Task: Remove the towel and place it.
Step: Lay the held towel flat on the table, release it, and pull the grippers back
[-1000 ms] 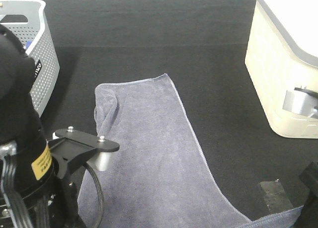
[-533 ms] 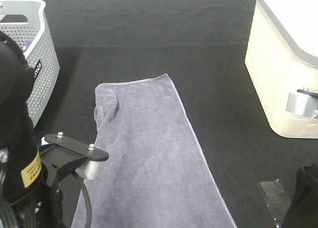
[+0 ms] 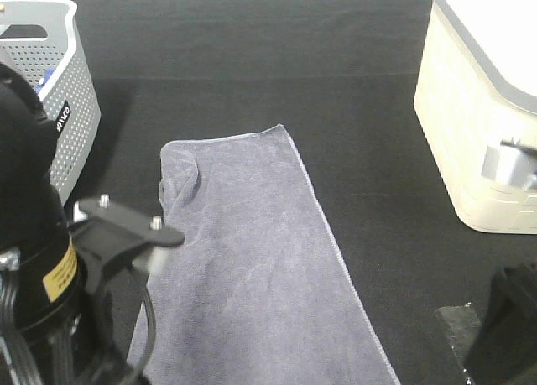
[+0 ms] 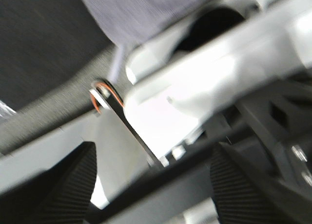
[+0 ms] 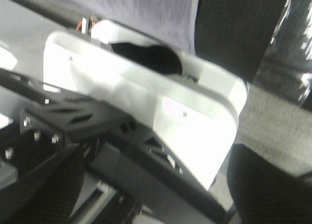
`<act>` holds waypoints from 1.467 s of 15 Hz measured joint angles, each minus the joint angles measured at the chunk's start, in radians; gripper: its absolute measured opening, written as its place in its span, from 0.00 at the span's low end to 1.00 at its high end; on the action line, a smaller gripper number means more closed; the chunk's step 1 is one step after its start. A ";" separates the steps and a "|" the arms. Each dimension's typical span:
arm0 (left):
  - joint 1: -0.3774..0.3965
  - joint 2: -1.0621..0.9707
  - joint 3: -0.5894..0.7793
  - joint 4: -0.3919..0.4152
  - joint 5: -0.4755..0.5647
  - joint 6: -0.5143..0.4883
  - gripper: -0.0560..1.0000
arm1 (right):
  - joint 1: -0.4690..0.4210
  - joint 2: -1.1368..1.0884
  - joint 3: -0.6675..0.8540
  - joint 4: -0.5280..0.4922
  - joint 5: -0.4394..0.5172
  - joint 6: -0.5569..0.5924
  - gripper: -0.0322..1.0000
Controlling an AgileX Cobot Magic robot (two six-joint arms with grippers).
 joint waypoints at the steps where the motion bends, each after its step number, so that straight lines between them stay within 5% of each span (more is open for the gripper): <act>1: 0.008 0.000 0.000 0.054 -0.036 -0.030 0.65 | 0.000 0.000 -0.022 0.000 -0.023 0.000 0.75; 4: 0.102 0.000 0.000 0.179 -0.194 -0.116 0.66 | 0.000 0.001 -0.100 0.000 -0.106 0.000 0.67; 7: 0.279 0.000 0.000 0.195 -0.409 -0.125 0.66 | 0.000 0.033 -0.220 0.002 -0.179 0.000 0.49; 12: 0.489 0.066 0.000 0.194 -0.686 -0.088 0.60 | 0.000 0.210 -0.391 0.006 -0.181 0.000 0.44; 17: 0.591 0.293 -0.130 0.193 -0.707 -0.038 0.60 | 0.000 0.306 -0.460 0.007 -0.190 0.000 0.44; 22: 0.605 0.493 -0.346 0.182 -0.644 0.009 0.60 | 0.000 0.318 -0.462 0.007 -0.189 0.000 0.44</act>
